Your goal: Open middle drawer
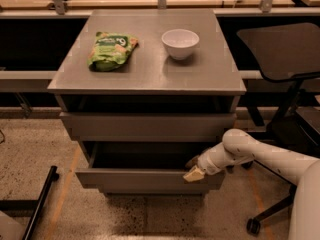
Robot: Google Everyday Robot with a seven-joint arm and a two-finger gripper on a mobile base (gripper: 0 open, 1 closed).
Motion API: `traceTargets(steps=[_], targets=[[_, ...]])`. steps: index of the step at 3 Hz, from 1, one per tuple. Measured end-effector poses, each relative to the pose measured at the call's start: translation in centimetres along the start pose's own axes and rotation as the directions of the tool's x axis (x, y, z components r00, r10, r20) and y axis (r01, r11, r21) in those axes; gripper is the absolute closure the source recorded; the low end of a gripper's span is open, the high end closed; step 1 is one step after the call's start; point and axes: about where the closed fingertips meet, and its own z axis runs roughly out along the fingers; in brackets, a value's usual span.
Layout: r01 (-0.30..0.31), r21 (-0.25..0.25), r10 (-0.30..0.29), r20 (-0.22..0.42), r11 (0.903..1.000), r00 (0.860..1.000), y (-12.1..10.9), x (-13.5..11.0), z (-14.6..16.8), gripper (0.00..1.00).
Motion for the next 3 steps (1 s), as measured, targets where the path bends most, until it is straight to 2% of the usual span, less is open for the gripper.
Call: traceTargets(steps=[1,2,3], targets=[[0.0,0.0,0.0,0.0,1.0,1.0,0.0,0.0,0.0,0.16],[-0.087,-0.064,0.084,-0.047,0.9942,0.995,3.3,0.9,0.2,0.0],[-0.272,-0.147,0.25,-0.152,0.9509,0.956,9.6,2.4,-0.8,0.0]])
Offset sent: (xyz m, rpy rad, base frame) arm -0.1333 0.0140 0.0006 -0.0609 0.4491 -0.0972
